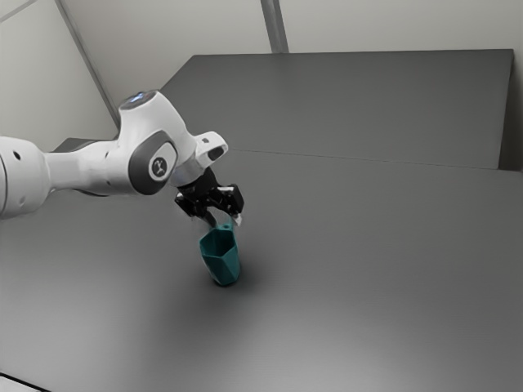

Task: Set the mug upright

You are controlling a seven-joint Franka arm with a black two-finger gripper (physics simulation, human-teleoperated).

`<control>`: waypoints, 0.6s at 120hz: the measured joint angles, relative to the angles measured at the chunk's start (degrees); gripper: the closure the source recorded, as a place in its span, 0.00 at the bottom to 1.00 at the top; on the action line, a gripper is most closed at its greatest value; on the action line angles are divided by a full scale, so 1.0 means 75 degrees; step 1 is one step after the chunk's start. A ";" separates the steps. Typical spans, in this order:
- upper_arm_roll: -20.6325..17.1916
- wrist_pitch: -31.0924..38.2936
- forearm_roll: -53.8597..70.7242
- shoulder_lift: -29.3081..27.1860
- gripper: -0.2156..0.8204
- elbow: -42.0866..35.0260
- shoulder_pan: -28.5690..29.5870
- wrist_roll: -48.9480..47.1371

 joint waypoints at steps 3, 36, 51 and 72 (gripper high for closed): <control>0.0000 -0.0069 0.0007 -0.0044 0.43 0.0033 -0.0003 0.0001; 0.0380 -0.2257 0.0933 0.0340 0.27 0.3091 0.0043 0.0605; 0.0535 -0.3043 0.1145 0.0486 0.24 0.3821 0.0197 0.1000; 0.0602 -0.3541 0.1237 0.0503 0.22 0.3919 0.0545 0.1431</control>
